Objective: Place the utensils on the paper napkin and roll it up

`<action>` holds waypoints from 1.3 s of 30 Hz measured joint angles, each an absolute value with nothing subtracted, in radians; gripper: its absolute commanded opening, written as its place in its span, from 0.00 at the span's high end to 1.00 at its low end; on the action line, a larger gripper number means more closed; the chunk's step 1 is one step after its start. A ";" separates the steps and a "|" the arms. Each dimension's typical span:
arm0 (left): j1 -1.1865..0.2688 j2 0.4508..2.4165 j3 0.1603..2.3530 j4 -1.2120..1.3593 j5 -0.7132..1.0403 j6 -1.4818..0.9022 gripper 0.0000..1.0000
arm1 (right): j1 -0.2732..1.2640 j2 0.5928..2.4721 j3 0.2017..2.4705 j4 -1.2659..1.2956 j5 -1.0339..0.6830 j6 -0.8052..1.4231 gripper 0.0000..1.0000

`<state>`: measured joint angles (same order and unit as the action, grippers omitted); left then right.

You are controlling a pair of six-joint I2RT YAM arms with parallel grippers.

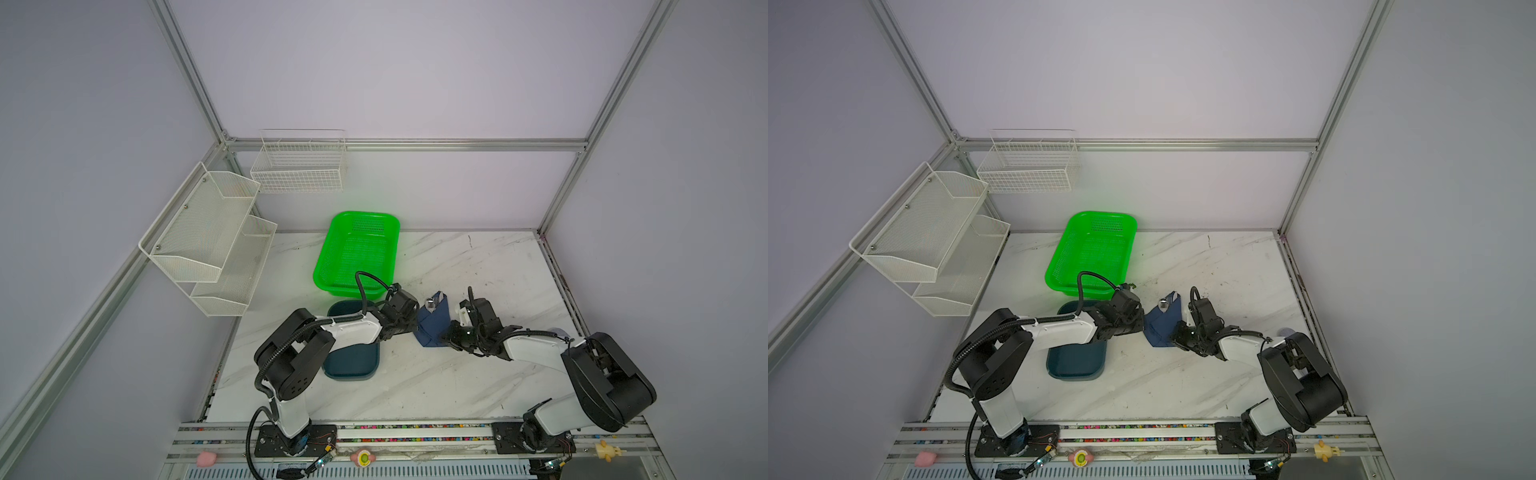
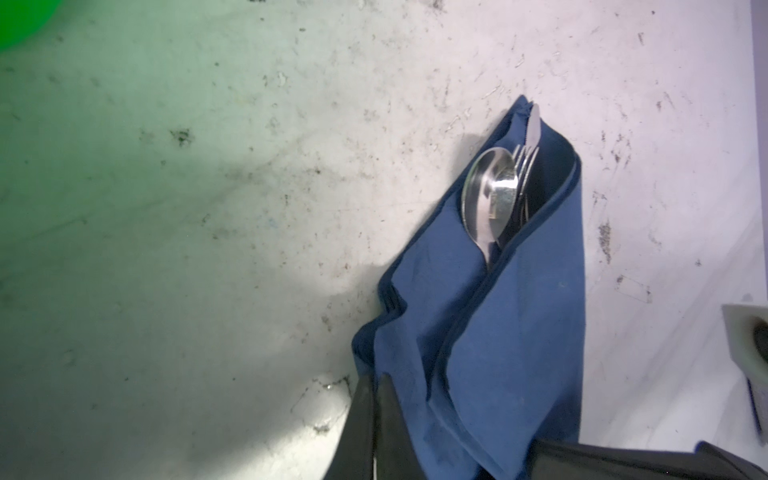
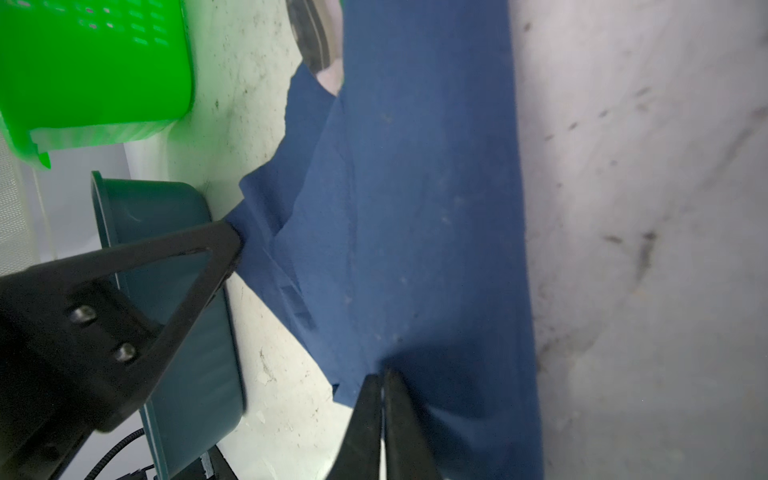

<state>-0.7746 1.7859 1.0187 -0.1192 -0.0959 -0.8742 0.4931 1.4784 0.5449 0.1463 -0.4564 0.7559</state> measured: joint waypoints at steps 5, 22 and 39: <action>-0.775 1.731 1.019 -0.112 -0.081 -0.871 0.98 | 0.493 1.479 0.545 0.154 -0.468 0.759 0.90; -0.774 1.730 1.019 -0.084 0.001 -0.870 0.72 | 0.493 1.507 0.545 0.178 -0.469 0.763 0.90; -0.765 1.762 0.982 -0.183 -0.075 -0.910 0.56 | 0.493 1.507 0.545 0.179 -0.469 0.763 0.90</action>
<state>-0.7650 1.7622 0.9821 -0.1825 -0.0746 -0.9100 0.4931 1.5074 0.5449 0.1791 -0.4690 0.7628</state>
